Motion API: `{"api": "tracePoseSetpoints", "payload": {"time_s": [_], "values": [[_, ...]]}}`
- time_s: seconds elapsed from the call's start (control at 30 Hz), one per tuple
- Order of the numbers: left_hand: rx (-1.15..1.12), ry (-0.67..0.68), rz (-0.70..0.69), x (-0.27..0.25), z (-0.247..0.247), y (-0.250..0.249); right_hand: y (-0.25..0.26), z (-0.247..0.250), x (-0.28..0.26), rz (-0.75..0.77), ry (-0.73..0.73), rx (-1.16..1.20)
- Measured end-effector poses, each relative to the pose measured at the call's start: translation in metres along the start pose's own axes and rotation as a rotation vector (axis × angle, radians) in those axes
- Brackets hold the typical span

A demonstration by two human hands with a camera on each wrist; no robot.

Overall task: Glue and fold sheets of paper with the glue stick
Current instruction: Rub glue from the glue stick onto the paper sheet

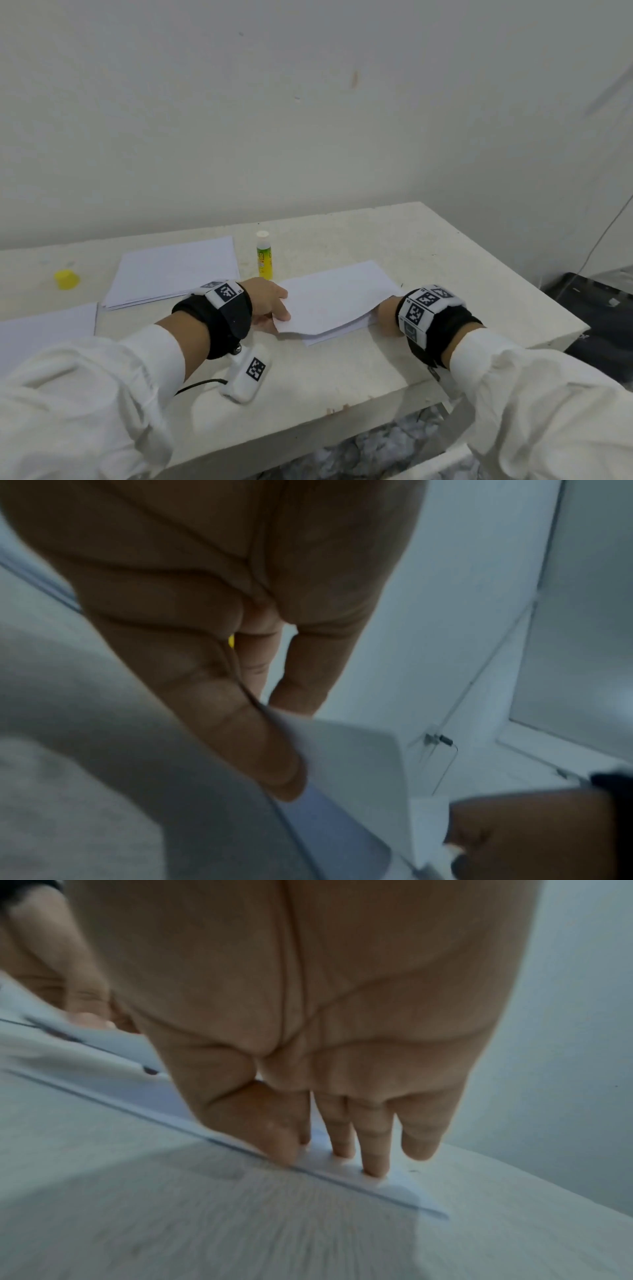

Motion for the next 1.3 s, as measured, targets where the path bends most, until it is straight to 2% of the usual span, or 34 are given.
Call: {"api": "tracePoseSetpoints", "payload": {"time_s": [0.03, 0.1, 0.17, 0.23, 0.3, 0.37, 0.43, 0.57, 0.73, 0.87, 0.93, 1.03, 1.1, 1.2, 1.3], "values": [[0.079, -0.012, -0.009, -0.001, 0.010, 0.005, -0.002, 0.004, -0.001, -0.064, 0.017, 0.020], [0.180, -0.032, -0.011, -0.006, 0.034, 0.019, -0.010, 0.009, 0.019, -0.092, -0.063, 0.023], [0.235, -0.054, 0.001, -0.012, 0.059, 0.035, -0.014, 0.020, 0.031, -0.145, -0.084, 0.115], [0.335, -0.086, -0.017, -0.018, 0.085, 0.049, 0.006, 0.052, 0.019, -0.137, -0.183, 0.308], [0.416, -0.119, -0.045, -0.025, 0.109, 0.061, 0.034, 0.080, 0.020, -0.088, -0.295, 0.390], [0.457, -0.137, -0.042, -0.032, 0.127, 0.074, 0.066, 0.097, 0.026, -0.048, -0.308, 0.537], [0.480, -0.148, -0.027, -0.038, 0.140, 0.086, 0.098, 0.109, 0.033, -0.040, -0.253, 0.725], [0.484, -0.154, 0.009, -0.042, 0.163, 0.109, 0.144, 0.120, 0.043, -0.034, -0.191, 0.856], [0.489, -0.172, 0.018, -0.047, 0.177, 0.121, 0.162, 0.127, 0.049, -0.126, -0.228, 0.882], [0.657, -0.167, -0.007, -0.050, 0.179, 0.121, 0.165, 0.133, 0.038, -0.196, -0.258, 0.749], [0.778, -0.185, -0.024, -0.052, 0.181, 0.121, 0.166, 0.135, 0.039, -0.166, -0.289, 0.805], [0.865, -0.239, -0.080, -0.056, 0.184, 0.123, 0.164, 0.142, 0.032, -0.118, -0.420, 0.989], [0.925, -0.268, -0.142, -0.062, 0.186, 0.121, 0.170, 0.144, 0.022, -0.066, -0.420, 1.076], [1.131, -0.176, -0.221, -0.070, 0.178, 0.124, 0.186, 0.146, 0.006, 0.029, -0.383, 1.085], [1.269, -0.072, -0.230, -0.074, 0.170, 0.133, 0.201, 0.154, -0.010, 0.100, -0.462, 1.125]]}}
Point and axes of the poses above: each hand's wrist, its own x-axis towards the middle knuckle, its own z-axis out of the back of the hand, y = z × x, the point moved 8 cm from there along x, towards the middle knuckle, and after that the axes turned 4 degrees about -y, right-handed, at the moved point
